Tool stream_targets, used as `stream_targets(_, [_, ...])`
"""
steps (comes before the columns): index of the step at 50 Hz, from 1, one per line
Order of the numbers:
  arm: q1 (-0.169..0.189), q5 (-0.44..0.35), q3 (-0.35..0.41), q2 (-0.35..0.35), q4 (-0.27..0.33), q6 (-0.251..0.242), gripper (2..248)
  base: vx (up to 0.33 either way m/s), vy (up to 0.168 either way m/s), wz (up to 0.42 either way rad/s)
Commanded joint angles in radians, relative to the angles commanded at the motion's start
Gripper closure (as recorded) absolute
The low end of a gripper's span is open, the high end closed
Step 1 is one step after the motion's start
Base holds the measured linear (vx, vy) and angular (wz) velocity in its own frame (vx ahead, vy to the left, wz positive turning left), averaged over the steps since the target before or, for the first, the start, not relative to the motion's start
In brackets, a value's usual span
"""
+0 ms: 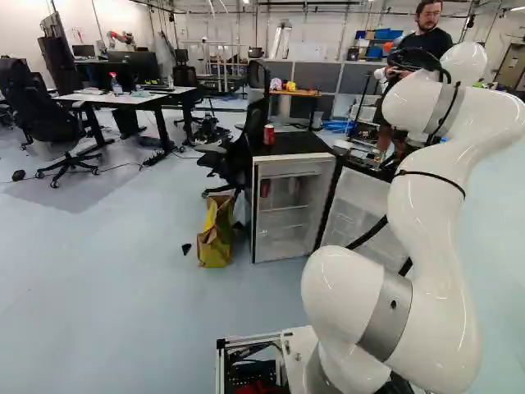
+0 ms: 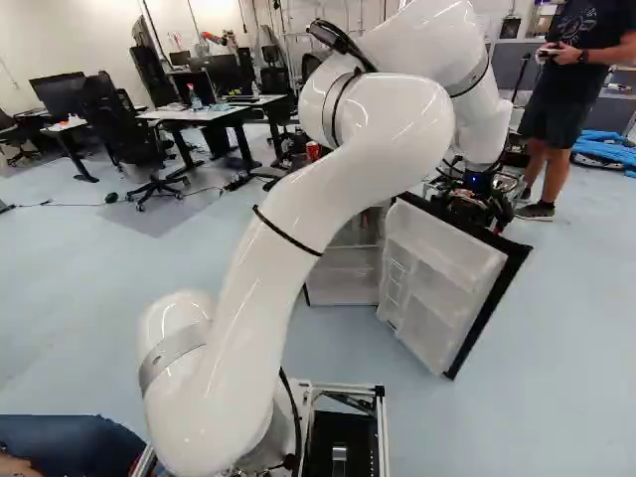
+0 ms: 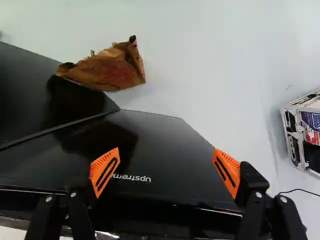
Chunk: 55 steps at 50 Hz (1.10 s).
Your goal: Grab a drink from the fridge
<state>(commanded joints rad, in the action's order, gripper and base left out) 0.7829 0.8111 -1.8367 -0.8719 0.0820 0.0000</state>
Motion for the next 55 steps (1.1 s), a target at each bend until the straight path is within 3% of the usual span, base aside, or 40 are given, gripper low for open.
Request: stream_targets(55, [0.003,0.066,0.304,0.184,0.0,0.0,3,0.0,0.0,0.0])
